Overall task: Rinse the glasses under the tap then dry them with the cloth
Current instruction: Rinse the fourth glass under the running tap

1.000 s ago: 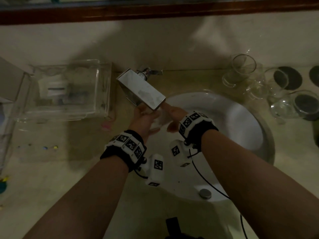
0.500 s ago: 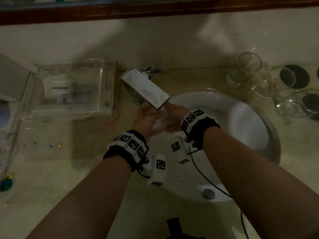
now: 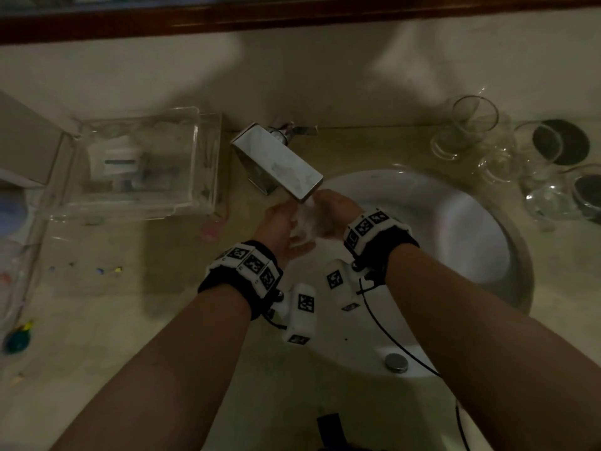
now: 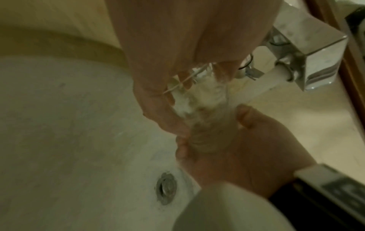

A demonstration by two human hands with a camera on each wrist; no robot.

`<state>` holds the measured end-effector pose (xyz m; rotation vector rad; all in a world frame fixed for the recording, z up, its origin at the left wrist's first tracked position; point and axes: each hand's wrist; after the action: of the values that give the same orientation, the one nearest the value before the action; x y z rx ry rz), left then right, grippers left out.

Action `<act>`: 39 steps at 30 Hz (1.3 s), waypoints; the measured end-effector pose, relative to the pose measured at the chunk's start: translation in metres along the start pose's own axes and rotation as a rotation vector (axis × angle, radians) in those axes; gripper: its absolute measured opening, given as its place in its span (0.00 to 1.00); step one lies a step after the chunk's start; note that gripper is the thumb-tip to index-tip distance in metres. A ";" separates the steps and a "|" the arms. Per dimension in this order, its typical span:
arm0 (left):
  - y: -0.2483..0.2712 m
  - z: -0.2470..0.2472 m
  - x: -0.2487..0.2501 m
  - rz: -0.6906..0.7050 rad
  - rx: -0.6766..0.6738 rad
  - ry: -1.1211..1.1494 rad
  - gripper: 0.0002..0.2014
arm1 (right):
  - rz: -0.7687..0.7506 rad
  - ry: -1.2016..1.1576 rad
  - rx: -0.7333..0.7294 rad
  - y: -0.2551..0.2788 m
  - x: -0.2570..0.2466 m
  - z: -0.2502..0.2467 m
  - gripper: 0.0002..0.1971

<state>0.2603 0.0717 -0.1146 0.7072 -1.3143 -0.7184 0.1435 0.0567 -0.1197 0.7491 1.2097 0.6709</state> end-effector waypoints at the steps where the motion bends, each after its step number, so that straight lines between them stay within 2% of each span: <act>1: 0.000 0.001 -0.001 0.012 0.008 -0.006 0.22 | -0.028 0.037 0.006 -0.002 0.000 -0.001 0.10; 4: 0.000 0.002 -0.004 0.093 0.027 -0.030 0.19 | -0.050 0.127 -0.031 0.003 -0.002 -0.006 0.16; 7: -0.001 0.001 -0.005 0.191 0.033 -0.086 0.18 | -0.074 0.382 -0.060 0.002 0.002 -0.016 0.25; 9: -0.001 0.004 -0.004 0.220 0.017 -0.117 0.19 | -0.033 0.405 -0.012 0.003 0.004 -0.018 0.20; 11: -0.001 0.008 -0.003 0.191 0.003 -0.087 0.19 | -0.021 0.334 0.032 0.004 0.004 -0.018 0.22; 14: -0.002 0.011 -0.005 0.072 -0.006 -0.039 0.16 | -0.126 0.320 0.016 0.007 0.005 -0.021 0.13; 16: -0.002 0.014 -0.005 0.016 -0.028 -0.013 0.09 | -0.162 0.256 0.026 0.008 0.006 -0.028 0.13; 18: -0.004 0.015 -0.005 -0.006 -0.061 -0.021 0.11 | -0.150 0.136 -0.008 0.010 0.006 -0.034 0.06; 20: -0.007 0.014 -0.006 -0.041 -0.131 0.015 0.14 | -0.177 0.082 -0.007 0.012 0.005 -0.038 0.12; 22: -0.009 0.012 -0.006 -0.064 -0.205 0.060 0.12 | -0.221 0.128 -0.005 0.016 0.004 -0.042 0.15; 24: -0.009 0.013 -0.007 -0.085 -0.213 0.137 0.12 | -0.244 0.192 -0.010 0.023 0.001 -0.044 0.14; 25: -0.008 0.016 -0.005 -0.084 -0.227 0.159 0.14 | -0.247 0.225 0.000 0.025 0.000 -0.046 0.18; 26: -0.009 0.018 -0.005 -0.114 -0.250 0.213 0.14 | -0.254 0.253 0.013 0.029 0.000 -0.047 0.20; 28: -0.014 0.020 -0.003 -0.236 -0.318 0.320 0.08 | -0.279 0.314 0.051 0.035 -0.002 -0.049 0.21; 30: -0.016 0.024 -0.004 -0.190 -0.232 0.334 0.08 | -0.306 0.363 0.106 0.041 -0.004 -0.051 0.23; 32: -0.013 0.027 -0.009 -0.120 -0.274 0.319 0.09 | -0.329 0.395 0.166 0.045 -0.005 -0.053 0.26; 34: -0.008 0.031 -0.008 -0.115 -0.325 0.399 0.06 | -0.357 0.400 0.203 0.047 -0.008 -0.055 0.25; 37: -0.001 0.031 -0.008 -0.100 -0.278 0.400 0.10 | -0.332 0.384 0.219 0.047 -0.012 -0.057 0.22; 39: 0.003 0.033 -0.004 -0.080 -0.256 0.339 0.08 | -0.284 0.353 0.214 0.044 -0.014 -0.058 0.22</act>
<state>0.2278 0.0754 -0.1107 0.6436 -0.8715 -0.7769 0.0814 0.0801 -0.0874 0.6314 1.6958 0.4516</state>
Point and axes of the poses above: each hand's wrist, its own y-axis away from the middle knuckle, its own z-axis out of the palm, x = y × z
